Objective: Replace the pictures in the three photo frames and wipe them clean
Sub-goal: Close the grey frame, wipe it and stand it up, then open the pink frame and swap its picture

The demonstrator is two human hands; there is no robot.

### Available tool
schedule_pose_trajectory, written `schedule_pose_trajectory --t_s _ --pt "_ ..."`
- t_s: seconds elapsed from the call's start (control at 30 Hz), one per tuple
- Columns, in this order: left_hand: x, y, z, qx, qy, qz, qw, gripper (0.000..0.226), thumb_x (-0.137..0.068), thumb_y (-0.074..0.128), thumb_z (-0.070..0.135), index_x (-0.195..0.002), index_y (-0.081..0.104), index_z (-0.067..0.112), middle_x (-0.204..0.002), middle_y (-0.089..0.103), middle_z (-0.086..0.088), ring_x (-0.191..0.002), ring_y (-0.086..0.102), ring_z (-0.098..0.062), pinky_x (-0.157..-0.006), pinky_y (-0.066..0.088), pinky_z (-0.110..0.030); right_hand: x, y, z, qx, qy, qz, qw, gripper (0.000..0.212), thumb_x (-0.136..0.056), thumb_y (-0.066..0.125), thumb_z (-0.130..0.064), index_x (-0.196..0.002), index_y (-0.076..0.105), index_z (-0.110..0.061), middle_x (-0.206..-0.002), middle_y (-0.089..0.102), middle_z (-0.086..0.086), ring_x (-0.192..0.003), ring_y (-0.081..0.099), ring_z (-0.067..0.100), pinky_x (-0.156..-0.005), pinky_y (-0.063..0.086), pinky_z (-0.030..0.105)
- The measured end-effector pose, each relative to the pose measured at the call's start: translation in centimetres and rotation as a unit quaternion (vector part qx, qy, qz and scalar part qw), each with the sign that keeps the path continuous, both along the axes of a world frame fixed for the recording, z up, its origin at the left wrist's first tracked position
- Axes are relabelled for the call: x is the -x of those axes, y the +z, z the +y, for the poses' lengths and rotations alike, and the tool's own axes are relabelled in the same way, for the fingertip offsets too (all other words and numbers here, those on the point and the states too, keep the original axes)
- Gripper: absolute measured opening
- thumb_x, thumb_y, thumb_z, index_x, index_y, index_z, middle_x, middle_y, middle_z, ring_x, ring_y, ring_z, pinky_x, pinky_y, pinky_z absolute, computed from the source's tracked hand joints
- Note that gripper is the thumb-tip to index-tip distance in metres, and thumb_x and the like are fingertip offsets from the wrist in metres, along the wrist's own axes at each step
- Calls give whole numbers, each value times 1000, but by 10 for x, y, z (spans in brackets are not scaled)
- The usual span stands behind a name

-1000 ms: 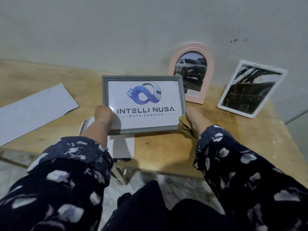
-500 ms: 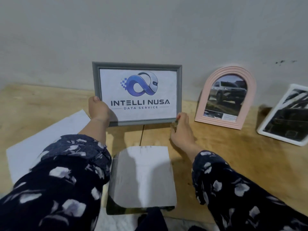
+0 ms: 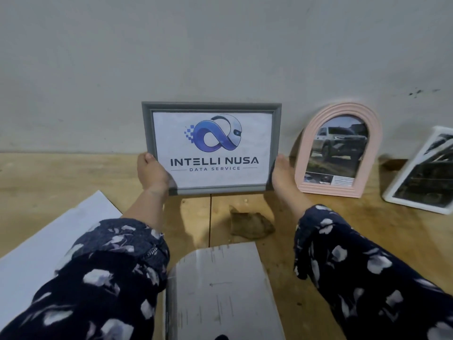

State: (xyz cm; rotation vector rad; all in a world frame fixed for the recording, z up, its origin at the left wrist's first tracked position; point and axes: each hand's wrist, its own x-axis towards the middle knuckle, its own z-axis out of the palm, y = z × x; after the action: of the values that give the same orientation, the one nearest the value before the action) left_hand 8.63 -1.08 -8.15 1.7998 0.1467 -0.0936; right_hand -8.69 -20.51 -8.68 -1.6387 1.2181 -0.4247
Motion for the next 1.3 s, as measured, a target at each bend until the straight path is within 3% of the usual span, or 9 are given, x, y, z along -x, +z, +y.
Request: schedule_pose_trajectory --t_s 0.1,0.23,0.47,0.67,0.87,1.0,1.1,1.23,1.3 --pt "-5 -5 -13 19 -38 5 999 21 -104 24 18 -98 42 10 -82 43 -2 -79 39 -18 -70 33 -27 -10 -5 -15 -39 -6 -48 998 63 -98 14 -54 -139 46 -19 -142 50 3 -132 44 23 -114 30 44" --pt "-15 -11 -27 32 -75 13 997 28 -104 23 19 -117 46 9 -102 50 -7 -91 46 -20 -81 38 -29 -13 -7 -23 -40 -14 -76 996 57 -99 17 -52 -132 51 -19 -131 58 3 -122 52 21 -110 36 44" --pt "-25 -18 -34 -59 -78 42 994 40 -105 20 21 -139 39 10 -136 48 -12 -123 46 -29 -104 36 -35 -17 -17 -25 -38 32 -41 998 57 -102 17 -47 -151 22 -19 -154 31 2 -141 29 23 -118 21 39" --pt "-26 -13 -33 -126 -49 60 989 38 -103 25 26 -138 41 24 -137 49 -10 -128 40 -32 -109 31 -48 -16 -12 -30 -35 45 0 998 63 -102 15 -50 -154 7 -16 -160 17 3 -147 17 25 -117 13 36" --pt "-7 30 -65 -208 47 -45 976 47 -86 45 5 -130 41 21 -142 30 -6 -127 31 -28 -101 27 -41 -5 29 -35 4 20 -44 999 58 -103 19 -46 -154 13 -20 -160 18 1 -147 17 24 -119 15 39" --pt "25 46 -103 -210 -38 -133 968 47 -84 45 2 -127 43 20 -139 31 -5 -124 33 -26 -95 27 -35 18 51 -45 62 -8 -72 995 48 -105 25 -35 -147 34 -16 -153 35 2 -141 31 20 -116 24 36" --pt "59 54 -134 -197 -119 -182 956 48 -83 42 0 -126 47 19 -136 33 -6 -123 33 -26 -94 27 -35 40 61 -61 101 -48 -89 990 40 -103 30 -33 -131 54 -17 -132 57 5 -122 52 22 -108 40 43" --pt "101 60 -180 -146 -277 -200 928 42 -85 44 3 -125 50 15 -130 44 -6 -121 41 -24 -96 36 -35 78 62 -96 153 -92 -78 981 35 -103 34 -24 -132 52 -17 -133 54 2 -118 50 16 -100 41 30" --pt "123 60 -201 -94 -339 -156 923 45 -85 48 5 -129 47 11 -131 49 -8 -122 47 -25 -104 40 -42 98 57 -120 173 -114 -46 977 37 -102 35 -23 -136 48 -18 -138 48 4 -124 46 19 -104 39 34"
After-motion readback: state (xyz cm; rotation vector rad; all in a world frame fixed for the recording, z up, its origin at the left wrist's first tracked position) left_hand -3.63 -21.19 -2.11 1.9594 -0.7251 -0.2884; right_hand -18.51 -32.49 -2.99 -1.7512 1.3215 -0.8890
